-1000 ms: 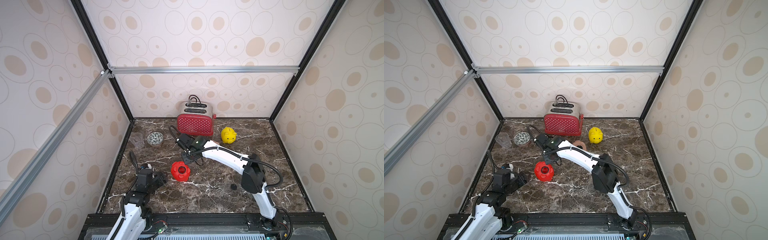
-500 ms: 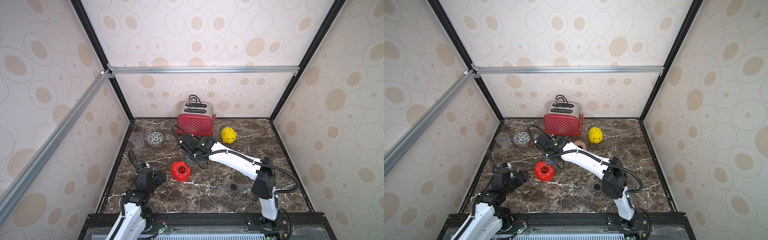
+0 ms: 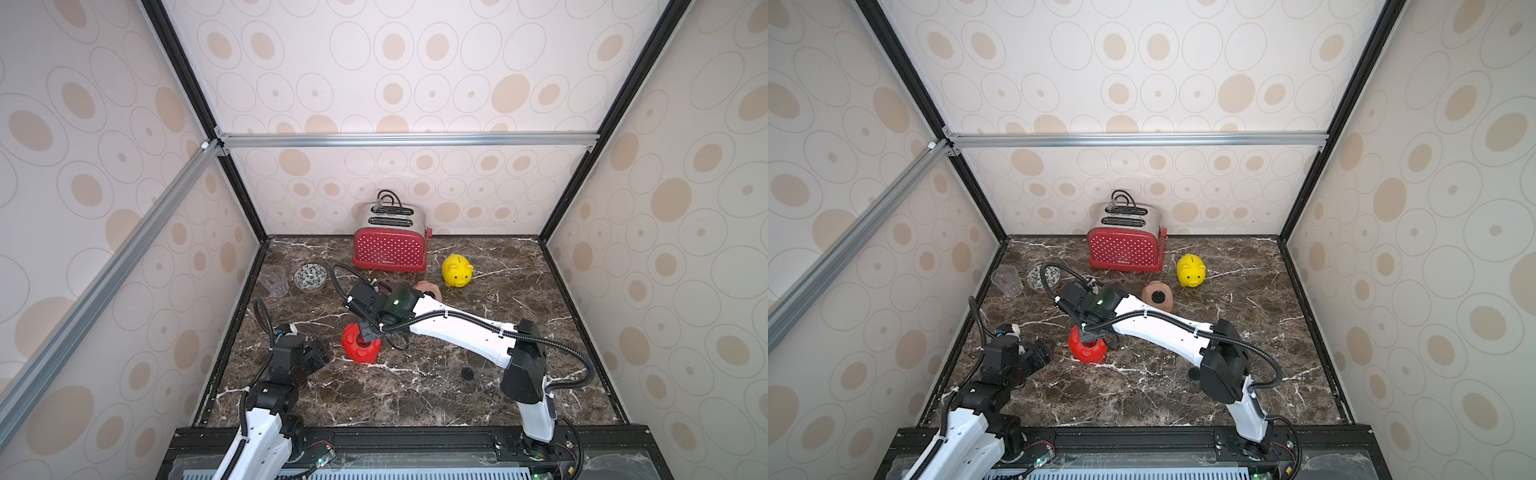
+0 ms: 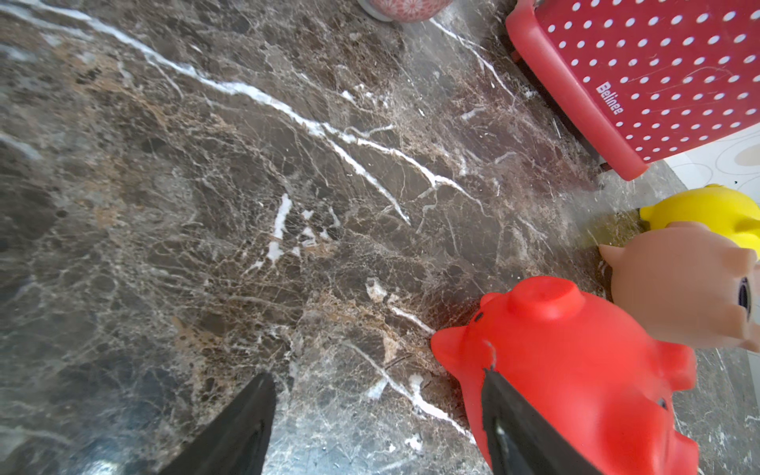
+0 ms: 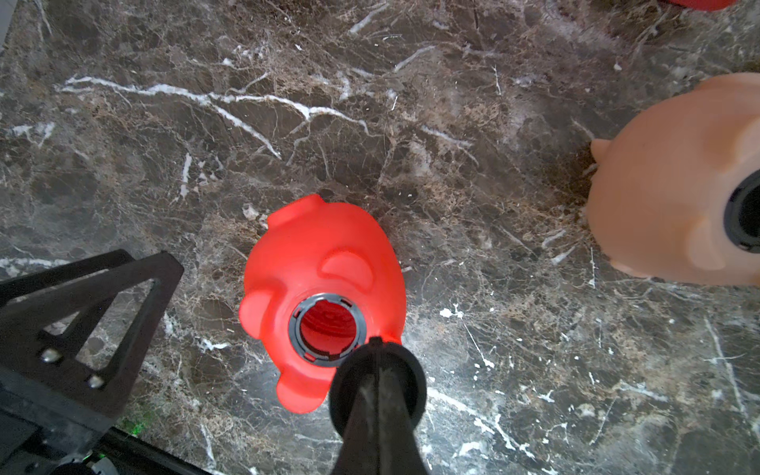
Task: Close piggy banks
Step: Insert the knob into the piggy bank.
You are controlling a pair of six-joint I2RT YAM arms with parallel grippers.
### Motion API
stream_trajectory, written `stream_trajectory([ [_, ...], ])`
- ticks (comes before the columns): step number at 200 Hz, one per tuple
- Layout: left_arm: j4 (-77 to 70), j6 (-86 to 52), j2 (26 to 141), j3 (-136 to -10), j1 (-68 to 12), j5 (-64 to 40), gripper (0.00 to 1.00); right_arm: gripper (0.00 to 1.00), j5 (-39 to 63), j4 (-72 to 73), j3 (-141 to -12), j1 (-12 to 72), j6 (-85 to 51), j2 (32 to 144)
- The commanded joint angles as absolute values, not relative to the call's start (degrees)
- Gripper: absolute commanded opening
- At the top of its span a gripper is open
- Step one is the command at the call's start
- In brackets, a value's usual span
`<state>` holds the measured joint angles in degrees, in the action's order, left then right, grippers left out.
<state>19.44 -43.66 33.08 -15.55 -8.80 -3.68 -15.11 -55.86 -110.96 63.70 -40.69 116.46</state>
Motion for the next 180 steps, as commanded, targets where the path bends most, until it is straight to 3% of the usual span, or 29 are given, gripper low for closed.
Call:
stream_trajectory([
  [1, 20.83, -42.85, 33.12, -17.5, -8.8, -2.72, 0.79, 0.0, -17.07, -55.74, -112.06, 64.87, -42.02, 118.81],
  [180, 20.74, -42.54, 33.66, -17.77, -8.79, -2.72, 0.81, 0.0, -17.71, -52.73, -112.76, 66.88, -40.23, 123.84],
])
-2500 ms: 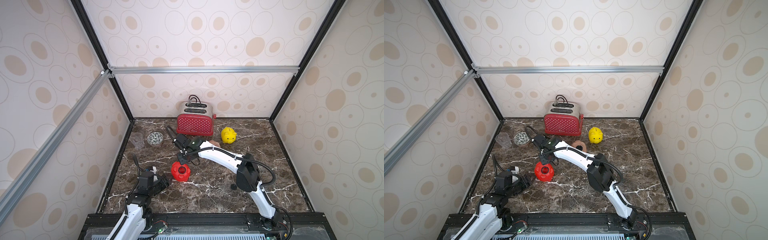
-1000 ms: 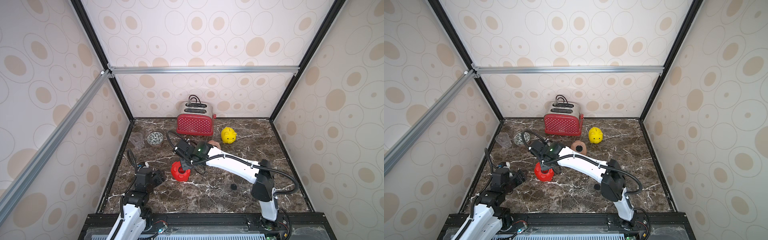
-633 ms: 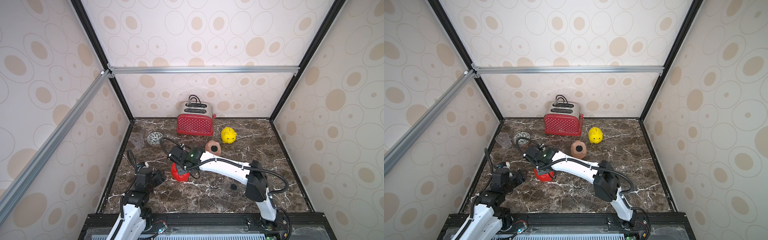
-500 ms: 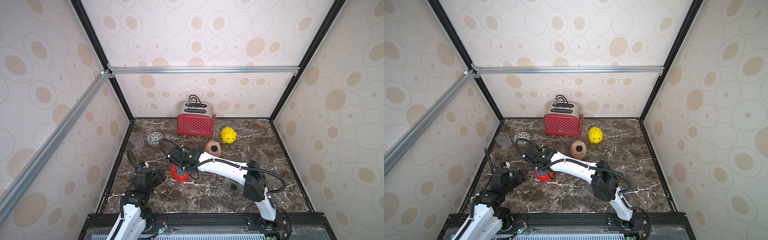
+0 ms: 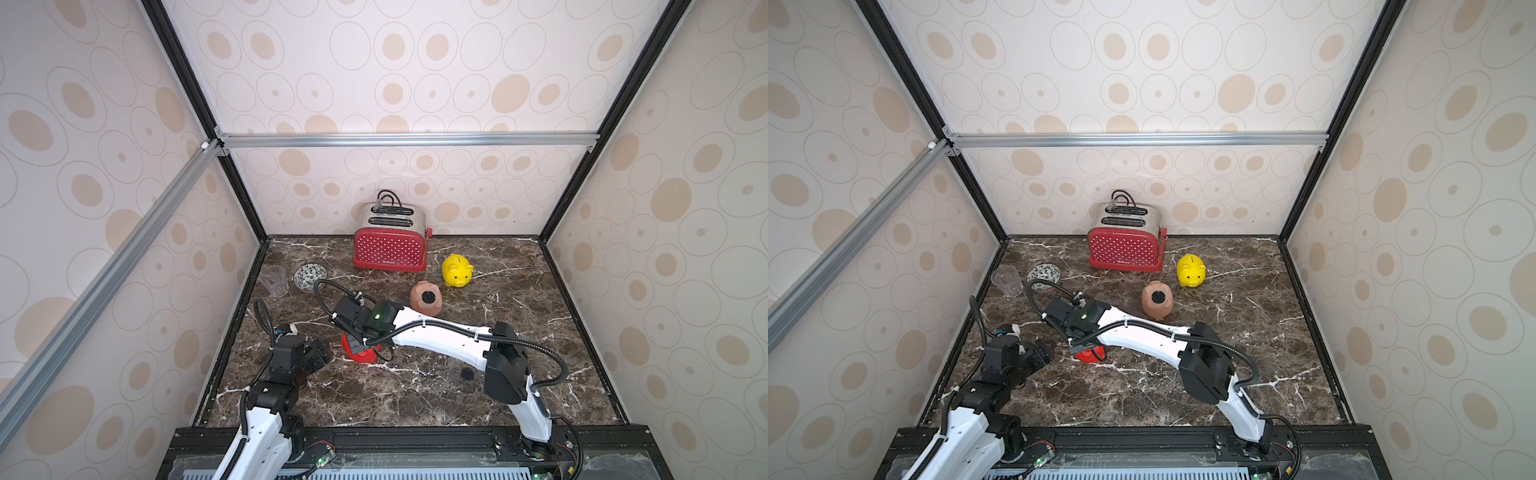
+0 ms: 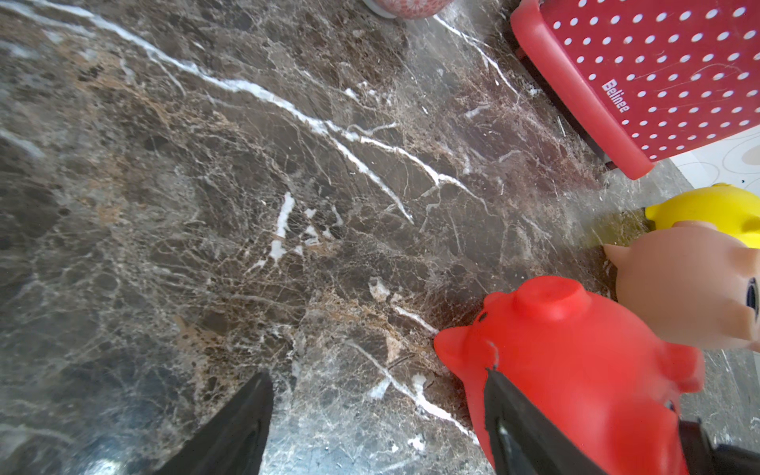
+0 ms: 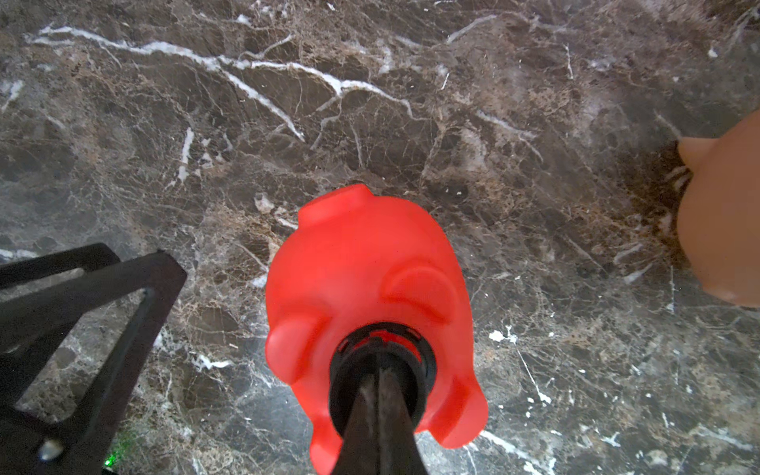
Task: Close piggy banks
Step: Insert the knob into the piggy bank.
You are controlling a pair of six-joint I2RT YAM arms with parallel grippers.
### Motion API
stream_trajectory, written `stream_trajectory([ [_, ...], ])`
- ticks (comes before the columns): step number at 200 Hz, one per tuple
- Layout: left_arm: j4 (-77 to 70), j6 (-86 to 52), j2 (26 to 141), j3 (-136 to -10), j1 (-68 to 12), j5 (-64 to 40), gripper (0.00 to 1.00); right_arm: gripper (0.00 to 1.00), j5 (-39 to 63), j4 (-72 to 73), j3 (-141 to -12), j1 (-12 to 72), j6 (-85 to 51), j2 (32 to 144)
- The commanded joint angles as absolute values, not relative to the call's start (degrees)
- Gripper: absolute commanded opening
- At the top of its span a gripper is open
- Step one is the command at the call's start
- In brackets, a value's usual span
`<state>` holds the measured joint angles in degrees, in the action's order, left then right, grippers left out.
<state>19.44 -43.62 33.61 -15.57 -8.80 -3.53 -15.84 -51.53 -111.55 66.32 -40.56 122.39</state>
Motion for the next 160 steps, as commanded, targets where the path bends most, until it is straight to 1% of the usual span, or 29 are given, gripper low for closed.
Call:
stream_trajectory([
  [1, 20.74, -42.54, 33.66, -17.76, -8.79, -2.72, 0.81, 0.0, -17.73, -52.73, -112.76, 66.8, -40.2, 123.84],
  [160, 21.18, -42.45, 33.44, -17.84, -8.77, -2.55, 0.81, 0.0, -16.99, -52.92, -112.9, 66.85, -39.2, 124.03],
])
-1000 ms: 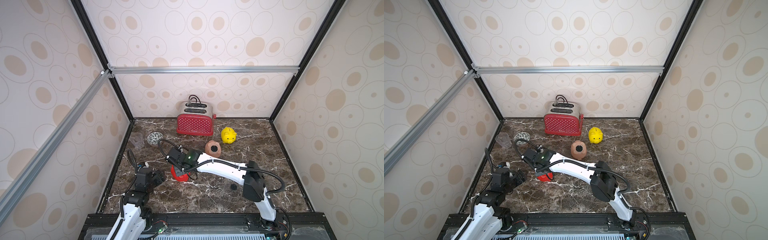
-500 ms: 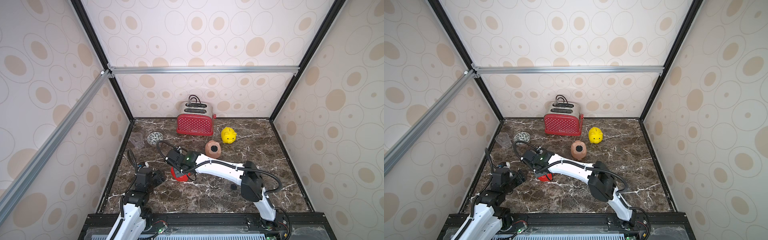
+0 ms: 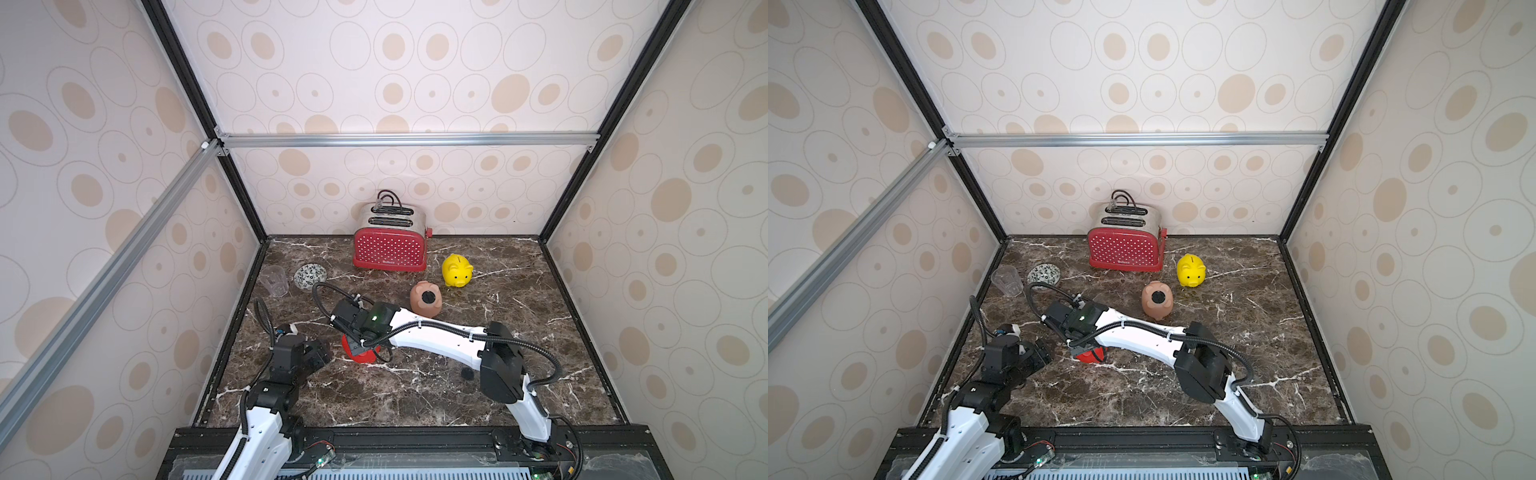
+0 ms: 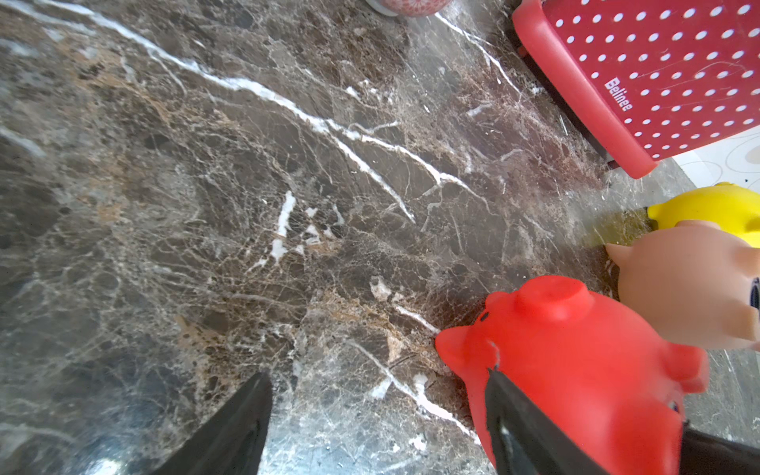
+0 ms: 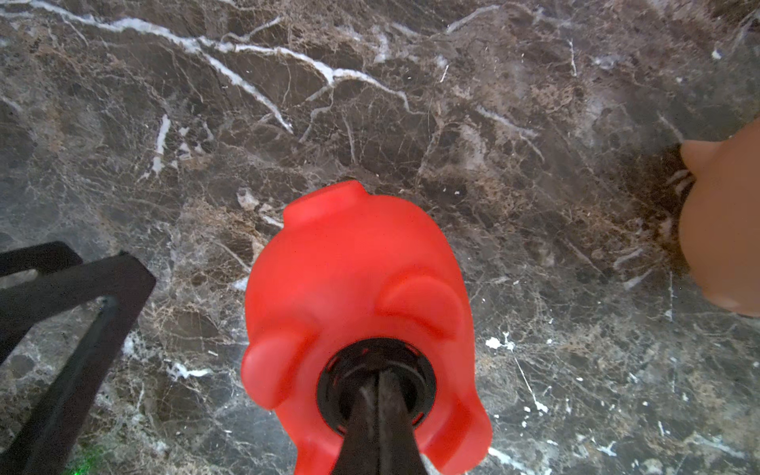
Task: Close piggy banks
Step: Insert the knob into the piggy bank.
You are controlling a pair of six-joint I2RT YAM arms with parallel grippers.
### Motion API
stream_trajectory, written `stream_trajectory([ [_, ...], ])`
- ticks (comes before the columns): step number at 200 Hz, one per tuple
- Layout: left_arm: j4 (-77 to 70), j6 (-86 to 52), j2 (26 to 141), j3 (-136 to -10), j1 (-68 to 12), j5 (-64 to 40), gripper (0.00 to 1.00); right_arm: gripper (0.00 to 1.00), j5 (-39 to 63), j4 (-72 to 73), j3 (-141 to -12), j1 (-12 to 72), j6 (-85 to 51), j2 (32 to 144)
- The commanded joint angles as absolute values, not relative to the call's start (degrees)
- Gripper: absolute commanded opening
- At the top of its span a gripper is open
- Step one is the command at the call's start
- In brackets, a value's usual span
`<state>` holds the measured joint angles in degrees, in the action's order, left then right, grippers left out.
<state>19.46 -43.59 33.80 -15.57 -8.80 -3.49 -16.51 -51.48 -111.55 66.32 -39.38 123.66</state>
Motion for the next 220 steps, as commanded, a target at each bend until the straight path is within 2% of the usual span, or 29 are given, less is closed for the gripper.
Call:
stream_trajectory([
  [1, 21.18, -42.45, 33.46, -17.84, -8.78, -2.55, 0.81, 0.0, -16.98, -52.92, -112.96, 66.78, -39.2, 123.98],
  [27, 21.18, -42.41, 33.31, -17.84, -8.79, -2.46, 0.82, 0.0, -17.82, -53.18, -113.14, 66.81, -39.11, 122.29],
  [88, 18.35, -41.23, 35.08, -19.1, -8.77, -1.89, 0.82, 0.14, -18.56, -53.59, -112.59, 66.62, -38.15, 120.83],
  [220, 17.93, -39.81, 35.68, -19.25, -8.64, -0.48, 0.82, 0.16, -16.04, -52.43, -110.97, 66.29, -38.5, 122.35],
])
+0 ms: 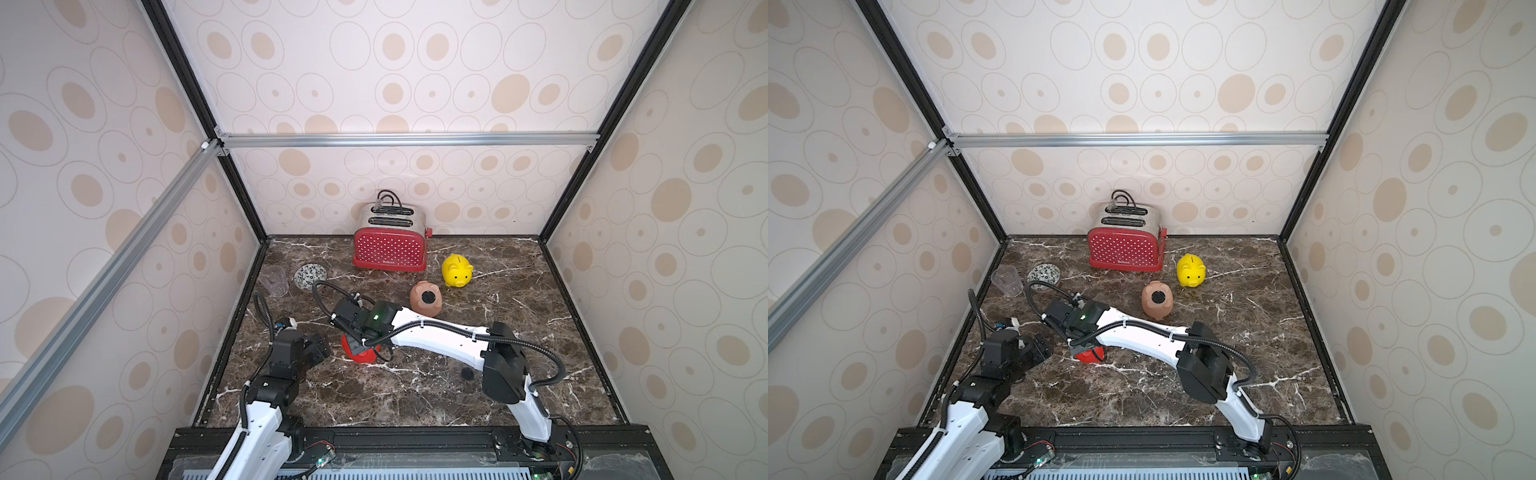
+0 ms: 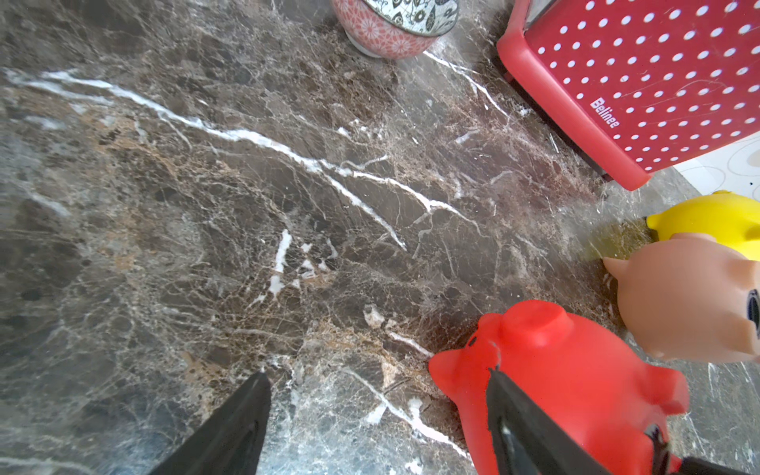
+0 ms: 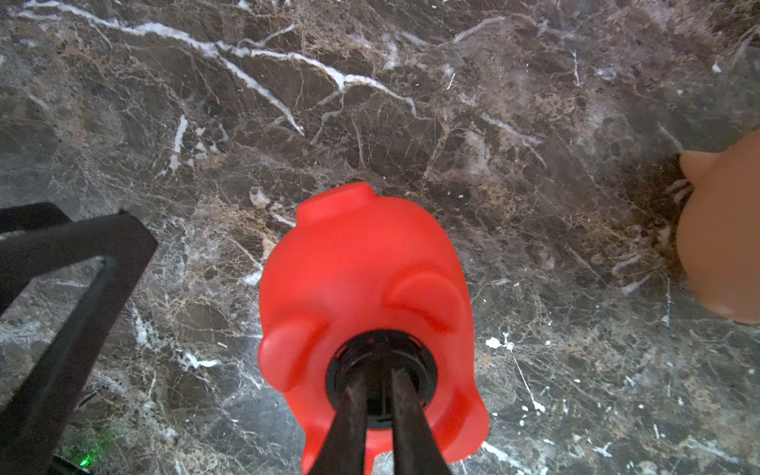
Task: Close piggy banks
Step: Insert the knob into the piggy bank.
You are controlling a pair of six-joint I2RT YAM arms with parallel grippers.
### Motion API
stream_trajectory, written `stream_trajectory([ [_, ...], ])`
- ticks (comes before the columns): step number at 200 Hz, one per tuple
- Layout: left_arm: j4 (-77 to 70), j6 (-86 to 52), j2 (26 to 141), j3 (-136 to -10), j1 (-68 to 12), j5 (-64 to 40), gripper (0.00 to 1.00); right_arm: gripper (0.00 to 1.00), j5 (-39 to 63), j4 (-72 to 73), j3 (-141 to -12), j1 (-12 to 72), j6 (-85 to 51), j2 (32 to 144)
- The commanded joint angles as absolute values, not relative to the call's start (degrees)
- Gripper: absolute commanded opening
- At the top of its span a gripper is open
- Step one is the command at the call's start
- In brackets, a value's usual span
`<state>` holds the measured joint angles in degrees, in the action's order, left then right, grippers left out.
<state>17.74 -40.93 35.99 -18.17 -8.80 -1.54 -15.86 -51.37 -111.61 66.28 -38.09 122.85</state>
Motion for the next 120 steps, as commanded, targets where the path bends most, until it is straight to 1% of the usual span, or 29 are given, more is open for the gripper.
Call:
stream_trajectory([
  [1, 17.93, -39.77, 35.68, -19.25, -8.62, -0.46, 0.82, 0.16, -16.02, -52.45, -110.94, 66.24, -38.5, 122.34],
  [120, 18.19, -39.73, 35.44, -19.11, -8.61, -0.44, 0.83, 0.14, -14.07, -50.98, -109.16, 65.33, -38.74, 123.27],
])
